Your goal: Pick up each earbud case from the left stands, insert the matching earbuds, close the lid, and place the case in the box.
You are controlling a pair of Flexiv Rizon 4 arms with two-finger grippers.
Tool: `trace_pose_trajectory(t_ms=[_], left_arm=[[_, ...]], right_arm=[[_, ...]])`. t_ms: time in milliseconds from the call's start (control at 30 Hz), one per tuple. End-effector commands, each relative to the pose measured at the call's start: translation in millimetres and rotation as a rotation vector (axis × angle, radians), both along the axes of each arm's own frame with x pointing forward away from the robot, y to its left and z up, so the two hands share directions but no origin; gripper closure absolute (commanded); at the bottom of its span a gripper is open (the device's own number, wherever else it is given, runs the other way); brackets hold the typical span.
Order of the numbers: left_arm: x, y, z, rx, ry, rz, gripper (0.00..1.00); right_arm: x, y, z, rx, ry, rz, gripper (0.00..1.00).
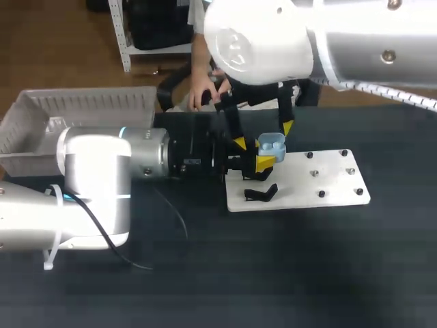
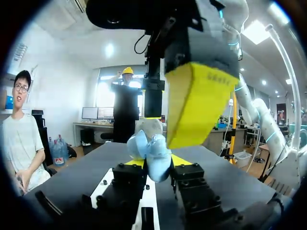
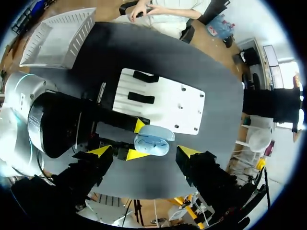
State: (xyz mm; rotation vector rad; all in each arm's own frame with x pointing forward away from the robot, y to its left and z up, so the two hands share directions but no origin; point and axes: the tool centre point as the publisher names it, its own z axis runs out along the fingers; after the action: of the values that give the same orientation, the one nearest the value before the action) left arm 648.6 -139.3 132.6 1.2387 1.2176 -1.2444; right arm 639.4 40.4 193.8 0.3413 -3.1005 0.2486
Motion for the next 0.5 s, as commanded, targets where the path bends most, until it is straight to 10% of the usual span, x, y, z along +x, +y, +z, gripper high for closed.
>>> trace_pose_trajectory(t_ms=[33, 500], left_arm=[[0.6, -0.3, 0.3, 0.002, 0.001, -0.001, 1.0], [0.6, -0.3, 0.3, 0.002, 0.001, -0.001, 1.0]], right_arm=[[-2.3, -21.1, 11.5, 0.093, -0.082, -0.103, 0.0], [44.5, -65.3, 8.9, 0.231, -0.14, -0.417, 0.0]])
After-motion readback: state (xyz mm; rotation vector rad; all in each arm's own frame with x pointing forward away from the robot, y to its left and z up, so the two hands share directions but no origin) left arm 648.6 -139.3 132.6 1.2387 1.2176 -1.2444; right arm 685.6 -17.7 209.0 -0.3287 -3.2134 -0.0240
